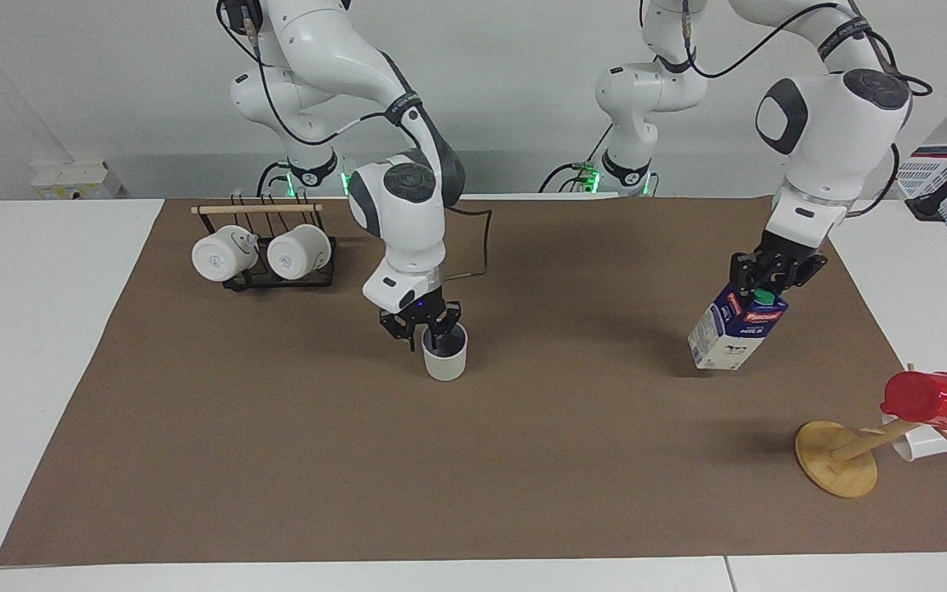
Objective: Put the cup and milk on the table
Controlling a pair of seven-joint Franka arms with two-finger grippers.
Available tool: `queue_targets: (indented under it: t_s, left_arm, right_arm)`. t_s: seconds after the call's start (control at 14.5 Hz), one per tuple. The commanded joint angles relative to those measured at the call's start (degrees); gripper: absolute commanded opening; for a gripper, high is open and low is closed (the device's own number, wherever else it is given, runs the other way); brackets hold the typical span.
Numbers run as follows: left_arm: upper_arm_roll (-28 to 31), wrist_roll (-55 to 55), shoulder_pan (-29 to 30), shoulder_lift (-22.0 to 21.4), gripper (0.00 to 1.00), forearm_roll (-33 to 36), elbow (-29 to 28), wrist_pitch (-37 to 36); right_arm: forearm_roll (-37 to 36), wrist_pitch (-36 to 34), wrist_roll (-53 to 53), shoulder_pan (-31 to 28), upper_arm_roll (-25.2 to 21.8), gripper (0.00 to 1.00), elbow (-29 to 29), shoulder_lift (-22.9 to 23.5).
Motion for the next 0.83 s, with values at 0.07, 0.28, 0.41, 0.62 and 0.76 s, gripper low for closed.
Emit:
queue_targets:
  t_s: [0.07, 0.28, 0.41, 0.62, 0.76]
  left_arm:
    - [0.4, -9.74, -9.64, 0.32, 0.0, 3.87, 1.2, -0.46]
    - [0.31, -25.1, -18.61, 5.4, 0.0, 6.94, 6.89, -0.28]
    - [0.4, -32.16, -23.27, 10.4, 0.0, 8.0, 13.47, -2.12]
    - [0.4, -36.39, -28.2, 15.68, 0.0, 9.06, 18.5, -4.23]
    - [0.4, -41.39, -30.75, 18.85, 0.0, 10.81, 21.49, -4.24]
  right_arm:
    - [-0.66, -10.01, -1.13, -6.11, 0.01, 1.0, 1.84, -7.01]
    - [-0.31, -16.95, -4.27, -12.09, 0.1, 1.0, 3.78, -11.58]
    - [-0.04, -22.83, -7.88, -15.69, 0.1, 1.0, 3.61, -15.26]
    - [0.04, -31.37, -11.83, -20.09, -0.08, 1.0, 2.82, -18.79]
    - [1.26, -33.58, -15.79, -24.39, -0.08, 1.0, 2.9, -19.32]
